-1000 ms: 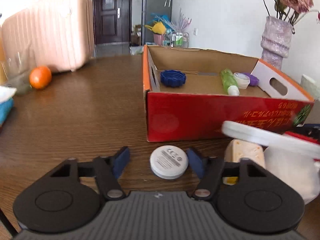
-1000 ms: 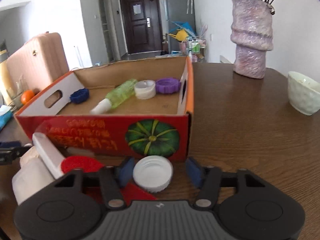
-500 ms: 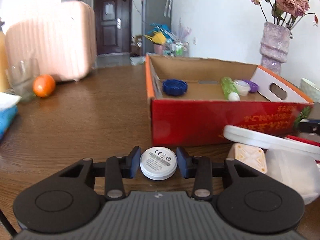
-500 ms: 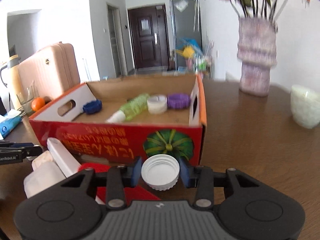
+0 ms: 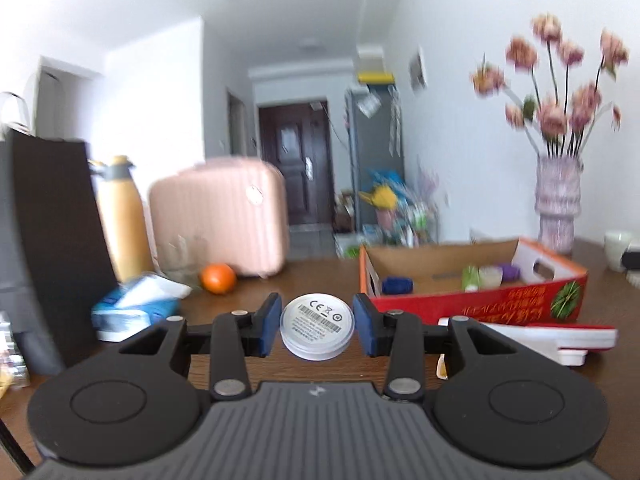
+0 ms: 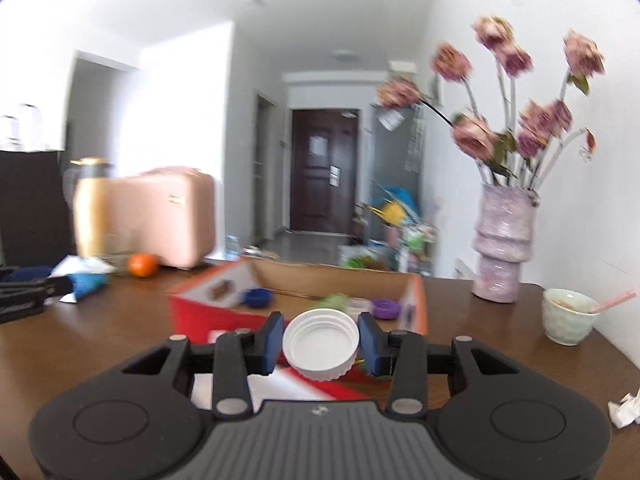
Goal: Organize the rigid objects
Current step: 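Carry the white tin and white lid up toward the red box, then lower the tin and lid into the red box and open both grippers, then withdraw both grippers from the box back toward the remaining items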
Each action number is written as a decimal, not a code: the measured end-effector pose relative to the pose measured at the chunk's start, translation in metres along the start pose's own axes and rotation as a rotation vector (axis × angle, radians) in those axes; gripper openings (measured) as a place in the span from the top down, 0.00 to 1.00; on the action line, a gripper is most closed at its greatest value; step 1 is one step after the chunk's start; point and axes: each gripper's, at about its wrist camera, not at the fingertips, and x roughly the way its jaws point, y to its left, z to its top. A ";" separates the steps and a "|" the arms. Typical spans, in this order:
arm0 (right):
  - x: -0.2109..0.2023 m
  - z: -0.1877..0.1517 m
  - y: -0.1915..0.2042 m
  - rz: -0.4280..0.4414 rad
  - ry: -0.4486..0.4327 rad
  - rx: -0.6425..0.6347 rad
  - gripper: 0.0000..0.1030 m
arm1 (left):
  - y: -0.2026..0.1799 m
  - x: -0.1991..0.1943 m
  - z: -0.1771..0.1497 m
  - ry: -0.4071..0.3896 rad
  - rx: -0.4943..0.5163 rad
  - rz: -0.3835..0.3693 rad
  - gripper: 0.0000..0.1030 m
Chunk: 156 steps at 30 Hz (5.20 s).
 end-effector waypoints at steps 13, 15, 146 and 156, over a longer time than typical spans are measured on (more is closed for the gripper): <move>-0.118 -0.043 0.053 0.043 -0.018 0.066 0.62 | 0.026 -0.151 -0.018 -0.076 -0.034 0.003 0.61; -0.135 -0.046 0.055 0.038 -0.034 0.080 0.62 | 0.026 -0.168 -0.016 -0.093 -0.045 -0.011 0.61; -0.154 -0.075 0.003 -0.082 0.056 0.093 0.06 | 0.024 -0.116 -0.036 0.153 -0.029 -0.284 0.00; -0.132 -0.107 0.009 -0.069 0.176 0.113 0.07 | 0.033 -0.093 -0.051 0.249 -0.046 -0.242 0.00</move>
